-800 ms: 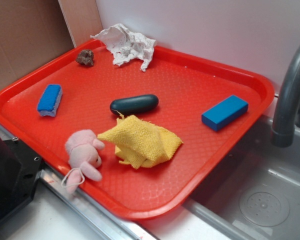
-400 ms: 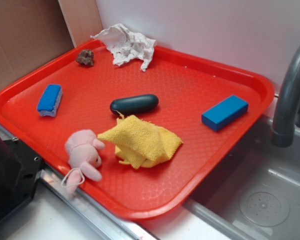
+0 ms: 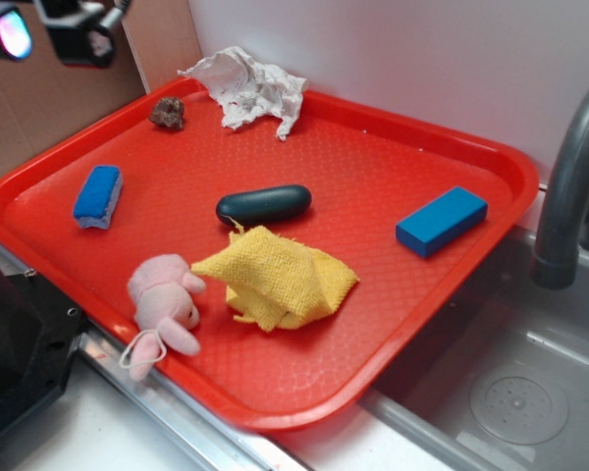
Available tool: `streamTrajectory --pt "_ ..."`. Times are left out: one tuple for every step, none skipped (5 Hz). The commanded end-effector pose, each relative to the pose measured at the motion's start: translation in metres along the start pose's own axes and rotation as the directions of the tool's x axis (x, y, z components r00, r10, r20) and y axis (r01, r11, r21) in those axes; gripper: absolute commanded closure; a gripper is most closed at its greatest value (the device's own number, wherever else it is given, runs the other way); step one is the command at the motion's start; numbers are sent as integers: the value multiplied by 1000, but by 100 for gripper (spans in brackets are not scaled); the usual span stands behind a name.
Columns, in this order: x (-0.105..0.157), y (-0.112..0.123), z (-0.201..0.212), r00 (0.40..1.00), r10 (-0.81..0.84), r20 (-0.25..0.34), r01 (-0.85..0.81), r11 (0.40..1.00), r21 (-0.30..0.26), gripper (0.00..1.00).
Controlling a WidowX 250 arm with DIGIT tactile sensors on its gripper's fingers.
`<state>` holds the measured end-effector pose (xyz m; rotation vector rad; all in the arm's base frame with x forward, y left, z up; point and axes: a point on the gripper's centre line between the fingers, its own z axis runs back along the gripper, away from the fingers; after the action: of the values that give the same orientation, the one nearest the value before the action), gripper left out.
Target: Grab the blue sponge.
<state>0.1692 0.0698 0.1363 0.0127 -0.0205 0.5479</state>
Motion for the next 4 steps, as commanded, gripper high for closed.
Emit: streamTrajectory --pt "-4 14 -44 872 474 123 -467 881 -82 0" --pt "-5 30 -57 895 431 114 -422 902 -92 0" --pt "-2 44 -81 940 333 69 -326 941 -93 0" --pt "1 31 -99 970 231 71 -228 973 -39 0"
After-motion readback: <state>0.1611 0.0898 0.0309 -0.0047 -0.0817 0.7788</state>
